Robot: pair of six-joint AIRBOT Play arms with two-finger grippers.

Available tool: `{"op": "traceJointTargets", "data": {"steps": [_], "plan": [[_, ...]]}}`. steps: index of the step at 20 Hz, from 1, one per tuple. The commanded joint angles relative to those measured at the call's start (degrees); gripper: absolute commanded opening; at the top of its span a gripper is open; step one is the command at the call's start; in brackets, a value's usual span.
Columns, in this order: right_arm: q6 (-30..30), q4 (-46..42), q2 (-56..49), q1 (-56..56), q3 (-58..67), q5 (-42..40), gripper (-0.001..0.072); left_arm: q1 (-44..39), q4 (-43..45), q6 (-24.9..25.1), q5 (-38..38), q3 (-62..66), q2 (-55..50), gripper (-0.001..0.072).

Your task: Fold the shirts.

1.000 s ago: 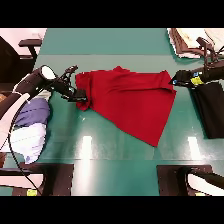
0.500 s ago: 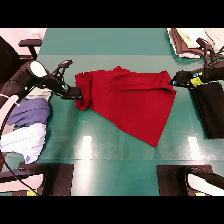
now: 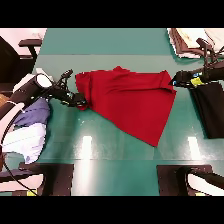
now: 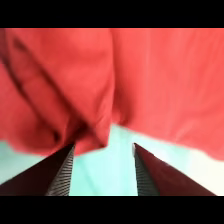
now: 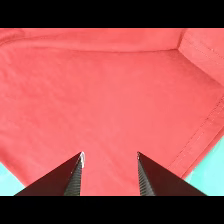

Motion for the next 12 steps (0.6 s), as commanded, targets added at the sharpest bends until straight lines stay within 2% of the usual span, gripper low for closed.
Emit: {"op": "traceJointTargets", "data": {"steps": [1, 6, 7, 8, 9, 12], "plan": [[0.02, 0.02, 0.04, -0.04, -0.02, 0.09, 0.039, 0.04, -3.91, 0.98, 6.27, -0.72, -1.03, 0.0422], [0.04, 0.07, 0.04, -0.04, -0.02, 0.22, 0.039, 0.07, -4.09, 0.96, 9.6, -0.68, -2.36, 0.0421], [0.04, 0.28, 0.04, -0.04, -0.02, 0.42, 0.039, 0.07, -4.13, 0.94, 10.73, -0.61, -2.36, 0.039], [0.04, 0.39, 0.04, -0.04, -0.02, 1.29, 0.039, 0.07, -4.04, 1.11, 10.86, -0.07, -2.34, 0.0146], [0.04, 0.11, 0.04, -0.04, -0.04, 2.64, 0.039, 0.07, -3.98, 2.12, 10.49, 0.96, -2.34, 0.0033], [0.11, -2.23, 1.11, -0.07, -2.14, 7.65, 0.039, 0.92, 1.27, 2.51, 6.12, 6.99, -2.05, 0.0027]]}}
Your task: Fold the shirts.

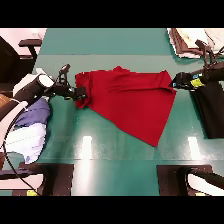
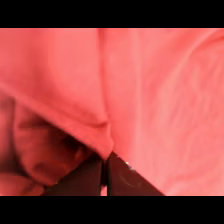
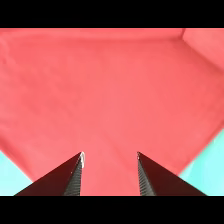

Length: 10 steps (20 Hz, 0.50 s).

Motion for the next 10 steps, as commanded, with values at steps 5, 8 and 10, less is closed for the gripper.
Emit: {"op": "traceJointTargets", "data": {"steps": [5, 8, 10], "plan": [[8.17, -4.81, 11.56, -1.42, -24.79, 4.2, 0.0478, 1.92, 15.74, 0.63, -9.03, 12.2, 1.95, 0.0028], [10.54, 1.44, 17.51, -3.45, -39.87, 2.99, 0.059, 1.92, 16.5, 0.59, -8.96, 12.52, 1.88, 0.0028], [11.74, 7.5, 20.79, -3.69, -48.11, -0.42, 0.0509, 1.92, 16.33, 0.59, -8.98, 12.52, 1.81, 0.0028]]}}
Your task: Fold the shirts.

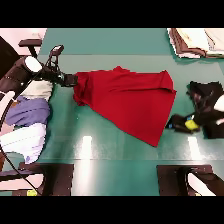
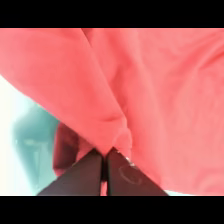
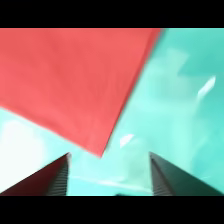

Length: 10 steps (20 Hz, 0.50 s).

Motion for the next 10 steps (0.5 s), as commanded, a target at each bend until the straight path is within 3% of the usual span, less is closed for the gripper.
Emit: {"op": "traceJointTargets", "data": {"steps": [1, 6, 10], "plan": [[3.13, 9.7, 6.27, -0.76, -15.04, -5.09, 0.0501, 0.11, 1.79, 0.02, -0.81, 0.87, 0.11, 0.0028], [4.11, 15.28, 8.83, -0.76, -22.16, -12.02, 0.0463, 0.11, 1.77, 0.0, -0.83, 0.87, 0.11, 0.0028], [2.84, 17.55, 4.2, -0.61, -22.01, -16.2, 0.0422, 0.11, 1.77, 0.02, -0.79, 0.87, 0.11, 0.0028]]}}
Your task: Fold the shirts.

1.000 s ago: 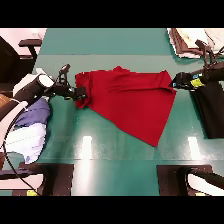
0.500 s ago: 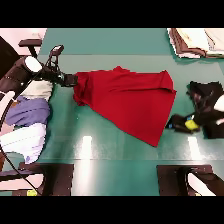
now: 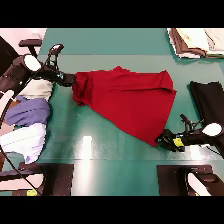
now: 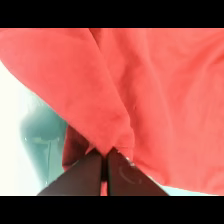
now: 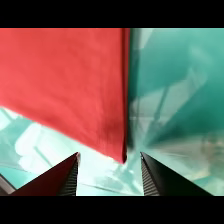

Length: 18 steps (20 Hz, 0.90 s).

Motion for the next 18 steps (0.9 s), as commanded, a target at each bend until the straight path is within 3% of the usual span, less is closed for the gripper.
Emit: {"op": "traceJointTargets", "data": {"steps": [1, 3, 6, 7, 12, 18], "plan": [[-1.97, 3.63, -3.8, 0.81, -1.22, -5.46, 0.0346, 0.07, 0.07, -0.02, -0.02, 0.07, 0.04, 0.0027], [-3.28, 4.52, -7.17, 3.91, -1.05, -7.85, 0.0299, 0.07, 0.07, -0.02, -0.07, 0.07, 0.04, 0.0028], [-5.57, 4.24, -10.54, 9.53, 3.3, -10.97, 0.0046, 0.07, 0.13, -0.13, -0.55, 0.44, 0.26, 0.0027], [-6.36, 4.2, -10.99, 10.69, 6.14, -11.37, 0.002, 0.13, 0.15, -0.52, -0.22, 0.55, 1.14, 0.0027], [-6.64, -8.07, -6.43, 9.18, 29.0, -6.01, 0.002, 4.87, 0.31, -1.55, -1.36, 6.29, 12.44, 0.0027], [-8.15, -16.72, 1.88, -4.5, 66.6, 3.23, 0.0019, 9.46, 0.35, -1.49, -4.04, 26.86, 27.52, 0.0027]]}}
